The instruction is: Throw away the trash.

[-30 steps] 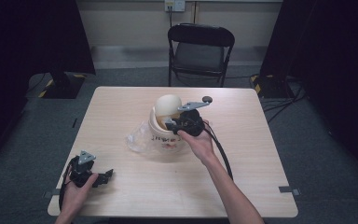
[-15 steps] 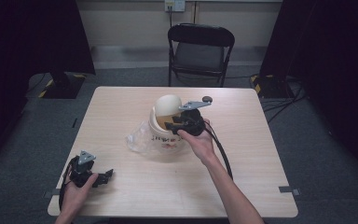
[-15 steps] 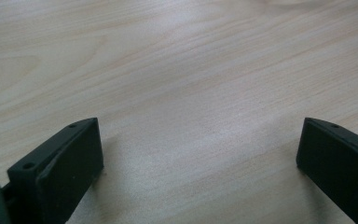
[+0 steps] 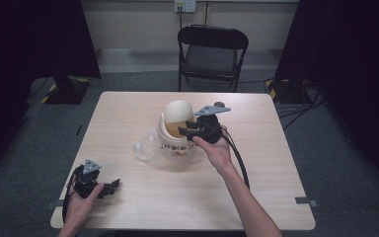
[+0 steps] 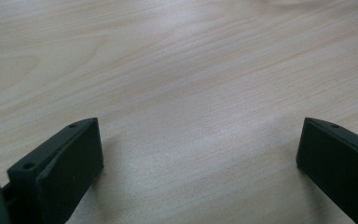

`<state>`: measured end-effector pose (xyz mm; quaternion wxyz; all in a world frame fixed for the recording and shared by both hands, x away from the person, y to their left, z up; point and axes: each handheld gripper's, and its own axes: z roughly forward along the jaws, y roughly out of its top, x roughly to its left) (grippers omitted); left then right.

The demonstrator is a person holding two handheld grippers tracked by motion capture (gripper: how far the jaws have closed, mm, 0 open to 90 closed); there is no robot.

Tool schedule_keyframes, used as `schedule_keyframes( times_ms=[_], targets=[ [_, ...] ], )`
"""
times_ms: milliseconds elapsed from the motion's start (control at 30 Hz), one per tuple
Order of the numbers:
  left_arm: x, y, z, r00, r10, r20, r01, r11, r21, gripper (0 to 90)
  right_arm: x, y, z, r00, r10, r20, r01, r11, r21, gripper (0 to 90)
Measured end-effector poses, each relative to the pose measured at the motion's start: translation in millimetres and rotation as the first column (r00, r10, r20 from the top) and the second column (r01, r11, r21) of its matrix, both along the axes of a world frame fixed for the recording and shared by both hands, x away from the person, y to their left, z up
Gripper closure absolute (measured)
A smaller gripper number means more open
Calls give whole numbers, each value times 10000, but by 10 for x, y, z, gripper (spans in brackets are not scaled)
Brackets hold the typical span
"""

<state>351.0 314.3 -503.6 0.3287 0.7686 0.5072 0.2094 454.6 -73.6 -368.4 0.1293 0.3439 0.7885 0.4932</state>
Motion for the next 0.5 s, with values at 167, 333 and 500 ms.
schedule_keyframes(
  times_ms=[167,333,500],
  targets=[
    [0,0,0,10000,-1,-1,1,10000,0,0,-26,-73,32,9998,-147,109,146,9999,74,591],
    [0,0,0,10000,4,1,-4,10000,-1,0,-46,-140,46,9995,-277,162,276,9996,75,586],
    [0,0,0,10000,7,0,-7,10000,-2,0,-72,-233,40,9978,-632,182,630,9980,102,499]
  ],
)
